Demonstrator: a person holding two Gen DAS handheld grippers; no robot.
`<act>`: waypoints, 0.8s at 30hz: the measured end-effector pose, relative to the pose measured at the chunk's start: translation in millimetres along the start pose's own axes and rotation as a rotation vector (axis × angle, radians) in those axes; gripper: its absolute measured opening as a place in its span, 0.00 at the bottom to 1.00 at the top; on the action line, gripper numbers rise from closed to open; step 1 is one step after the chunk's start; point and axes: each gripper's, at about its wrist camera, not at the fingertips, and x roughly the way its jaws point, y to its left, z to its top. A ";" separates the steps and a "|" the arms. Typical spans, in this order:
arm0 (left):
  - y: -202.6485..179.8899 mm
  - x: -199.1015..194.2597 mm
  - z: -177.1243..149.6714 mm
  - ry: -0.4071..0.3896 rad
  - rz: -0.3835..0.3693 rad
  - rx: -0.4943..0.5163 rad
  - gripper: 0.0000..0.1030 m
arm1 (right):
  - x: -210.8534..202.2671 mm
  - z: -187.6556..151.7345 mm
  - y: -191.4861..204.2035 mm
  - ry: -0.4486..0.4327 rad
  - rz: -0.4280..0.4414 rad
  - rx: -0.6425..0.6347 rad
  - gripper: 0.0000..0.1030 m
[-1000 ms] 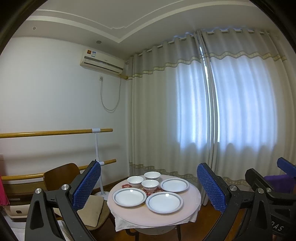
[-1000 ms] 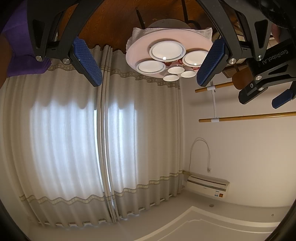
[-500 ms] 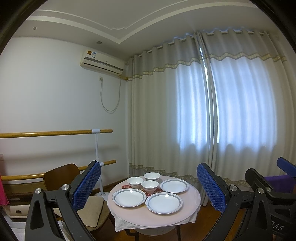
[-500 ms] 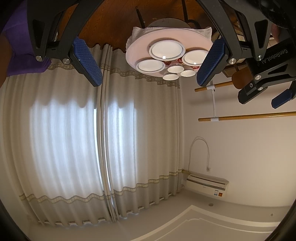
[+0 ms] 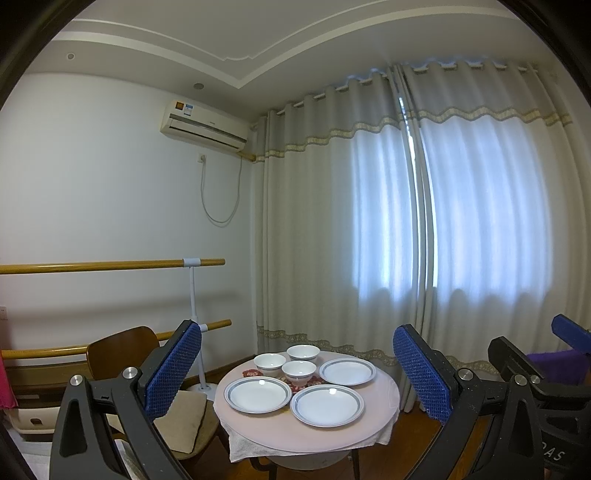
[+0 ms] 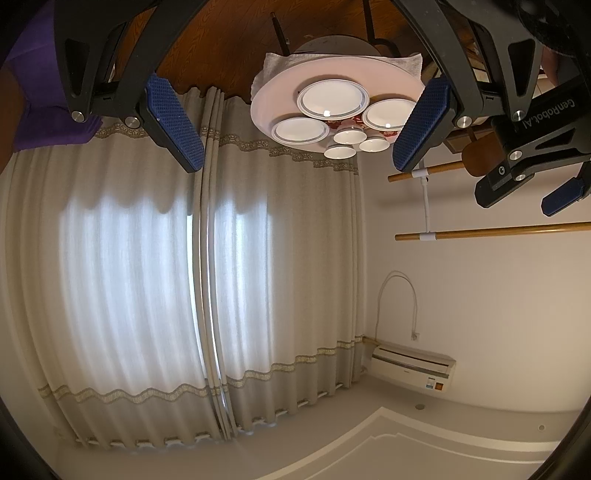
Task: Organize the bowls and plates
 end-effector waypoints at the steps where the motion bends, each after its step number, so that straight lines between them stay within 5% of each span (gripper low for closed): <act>1: -0.3 -0.6 0.2 -0.001 0.000 0.000 0.99 | -0.9 -0.2 0.2 -0.001 0.000 0.000 1.00; 24: -1.2 -4.0 -0.6 -0.004 -0.002 -0.002 0.99 | -2.3 1.0 0.4 -0.002 0.000 -0.002 1.00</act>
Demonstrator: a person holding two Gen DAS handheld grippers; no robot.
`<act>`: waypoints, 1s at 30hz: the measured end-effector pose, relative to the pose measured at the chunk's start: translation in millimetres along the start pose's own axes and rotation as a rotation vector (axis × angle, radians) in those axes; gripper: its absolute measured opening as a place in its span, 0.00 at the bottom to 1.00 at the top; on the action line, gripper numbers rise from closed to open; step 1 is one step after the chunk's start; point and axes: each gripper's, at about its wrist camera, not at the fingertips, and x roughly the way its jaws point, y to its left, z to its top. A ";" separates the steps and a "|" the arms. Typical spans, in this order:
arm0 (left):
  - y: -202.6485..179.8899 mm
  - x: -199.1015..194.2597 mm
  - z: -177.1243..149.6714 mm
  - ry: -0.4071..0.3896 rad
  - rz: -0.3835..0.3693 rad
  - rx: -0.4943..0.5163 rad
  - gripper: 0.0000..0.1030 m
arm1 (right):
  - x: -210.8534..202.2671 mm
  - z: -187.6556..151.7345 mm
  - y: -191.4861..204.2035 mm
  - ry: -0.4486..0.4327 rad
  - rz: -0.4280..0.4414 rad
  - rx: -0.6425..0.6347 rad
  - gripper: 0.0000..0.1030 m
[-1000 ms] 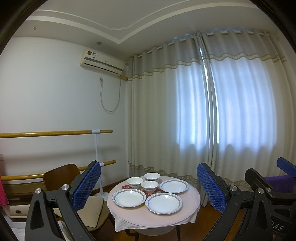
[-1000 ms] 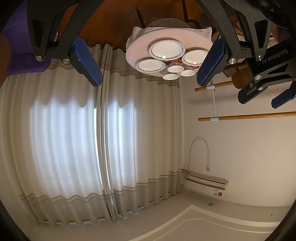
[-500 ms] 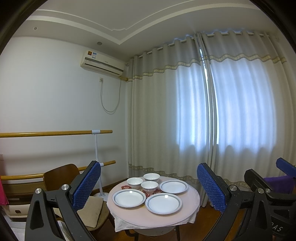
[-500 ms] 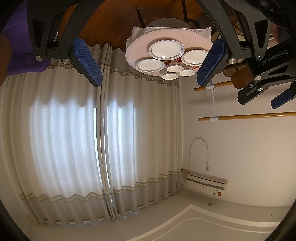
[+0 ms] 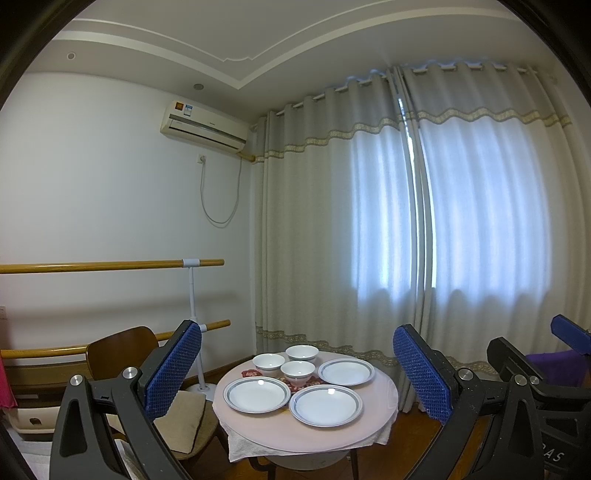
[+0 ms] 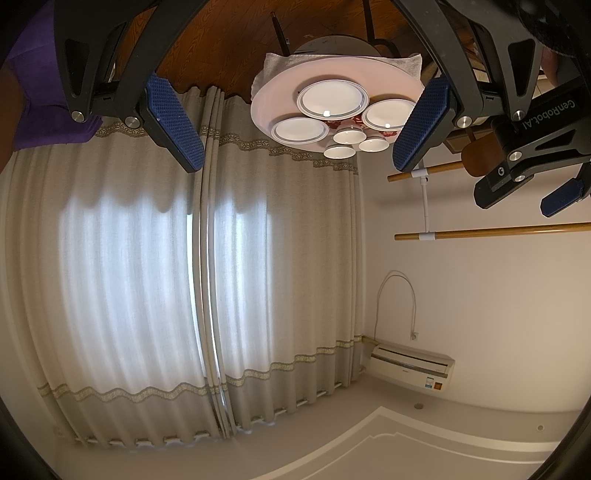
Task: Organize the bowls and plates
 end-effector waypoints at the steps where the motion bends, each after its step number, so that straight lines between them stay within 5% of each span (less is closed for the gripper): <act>1: -0.4 -0.5 0.8 0.000 -0.001 0.000 0.99 | 0.2 -0.2 -0.2 0.000 0.000 0.001 1.00; 30: -1.8 -4.2 0.3 0.000 0.000 -0.002 0.99 | 0.3 -0.5 0.3 0.001 0.000 0.000 1.00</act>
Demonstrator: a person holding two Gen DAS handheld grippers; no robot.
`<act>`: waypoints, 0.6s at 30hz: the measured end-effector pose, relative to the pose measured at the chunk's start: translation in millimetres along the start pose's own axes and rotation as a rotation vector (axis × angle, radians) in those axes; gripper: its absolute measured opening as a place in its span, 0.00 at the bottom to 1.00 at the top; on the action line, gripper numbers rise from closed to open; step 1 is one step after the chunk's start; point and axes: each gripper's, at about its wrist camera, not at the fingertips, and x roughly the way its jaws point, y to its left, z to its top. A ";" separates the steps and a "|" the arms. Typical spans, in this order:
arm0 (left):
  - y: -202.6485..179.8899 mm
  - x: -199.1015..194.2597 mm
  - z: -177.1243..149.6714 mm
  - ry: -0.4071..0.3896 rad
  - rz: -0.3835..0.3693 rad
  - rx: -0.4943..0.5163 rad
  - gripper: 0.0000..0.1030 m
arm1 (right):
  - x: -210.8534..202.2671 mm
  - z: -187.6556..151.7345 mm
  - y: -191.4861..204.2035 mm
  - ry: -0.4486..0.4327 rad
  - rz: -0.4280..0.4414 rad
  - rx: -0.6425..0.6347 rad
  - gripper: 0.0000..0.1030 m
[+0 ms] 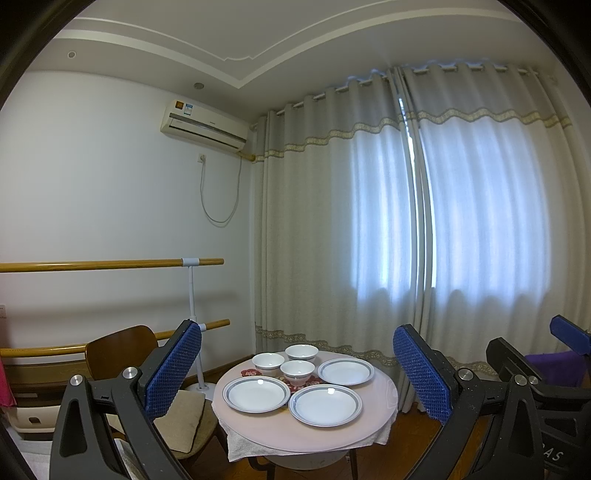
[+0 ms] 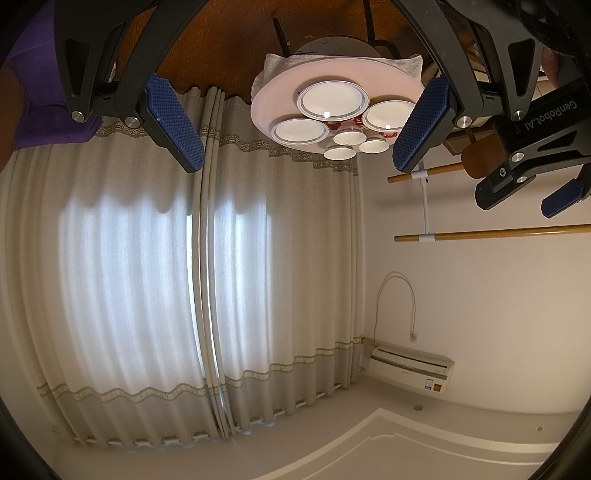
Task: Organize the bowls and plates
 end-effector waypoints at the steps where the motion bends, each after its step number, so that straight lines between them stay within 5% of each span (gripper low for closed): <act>1: 0.1 0.6 0.3 0.001 0.000 0.000 0.99 | -0.3 0.4 0.2 0.001 0.000 0.000 1.00; 18: -3.7 50.0 -11.9 0.061 -0.005 0.008 0.99 | 45.4 -15.0 -5.0 0.079 0.019 0.009 1.00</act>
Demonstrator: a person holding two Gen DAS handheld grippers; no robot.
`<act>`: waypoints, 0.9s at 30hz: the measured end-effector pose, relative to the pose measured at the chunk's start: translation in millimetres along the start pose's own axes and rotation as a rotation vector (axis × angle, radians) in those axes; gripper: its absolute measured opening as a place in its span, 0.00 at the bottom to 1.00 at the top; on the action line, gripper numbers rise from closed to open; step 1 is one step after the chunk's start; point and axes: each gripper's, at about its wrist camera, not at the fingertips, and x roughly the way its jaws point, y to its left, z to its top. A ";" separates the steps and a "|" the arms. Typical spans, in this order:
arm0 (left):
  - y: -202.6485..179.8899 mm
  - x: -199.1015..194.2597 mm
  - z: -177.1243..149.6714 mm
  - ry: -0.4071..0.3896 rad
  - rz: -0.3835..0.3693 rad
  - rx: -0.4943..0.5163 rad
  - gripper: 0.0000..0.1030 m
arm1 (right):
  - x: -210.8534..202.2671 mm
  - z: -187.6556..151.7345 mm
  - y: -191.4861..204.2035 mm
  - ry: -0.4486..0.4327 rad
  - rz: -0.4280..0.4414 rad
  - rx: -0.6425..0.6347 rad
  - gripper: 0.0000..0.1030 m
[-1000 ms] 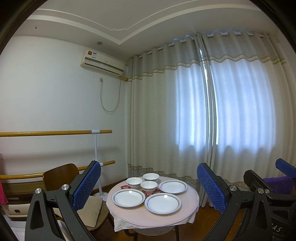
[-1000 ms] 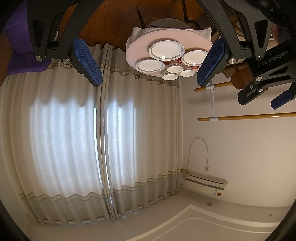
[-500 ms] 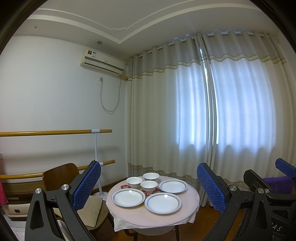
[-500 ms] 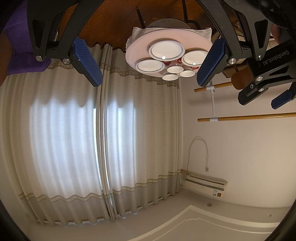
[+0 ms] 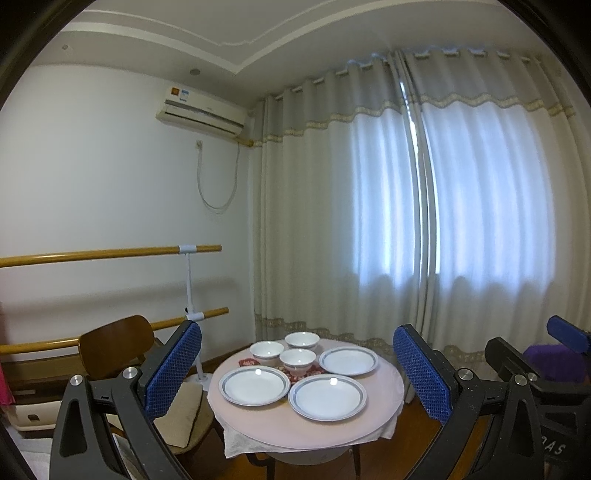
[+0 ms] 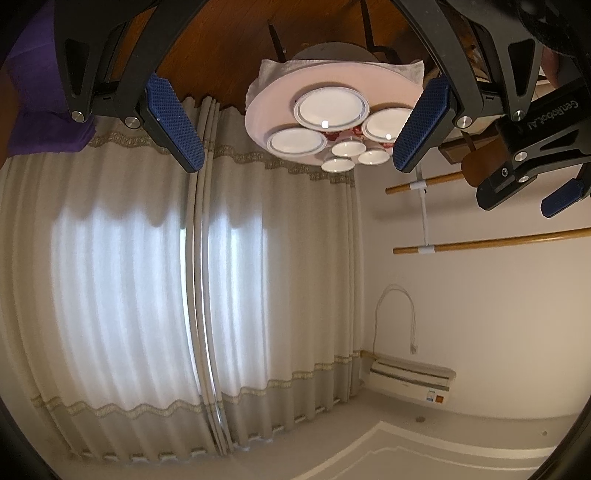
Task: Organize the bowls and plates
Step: 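Move the left tool toward a grey-banded plate while the right tool approaches another plate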
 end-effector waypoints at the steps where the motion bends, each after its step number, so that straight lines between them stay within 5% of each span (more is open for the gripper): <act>1: -1.3 7.7 -3.5 0.009 -0.007 0.003 0.99 | 8.2 -2.7 -1.5 0.012 0.002 0.002 1.00; 9: 18.8 106.3 -40.8 0.118 -0.034 -0.024 0.99 | 104.8 -39.5 -11.0 0.130 0.039 0.032 1.00; 17: 62.5 255.7 -71.8 0.350 0.014 -0.133 0.99 | 229.7 -67.7 -13.8 0.212 0.164 0.086 1.00; 27: 79.2 338.5 26.0 0.562 0.089 -0.148 0.99 | 321.9 -2.1 -3.7 0.439 0.165 0.025 1.00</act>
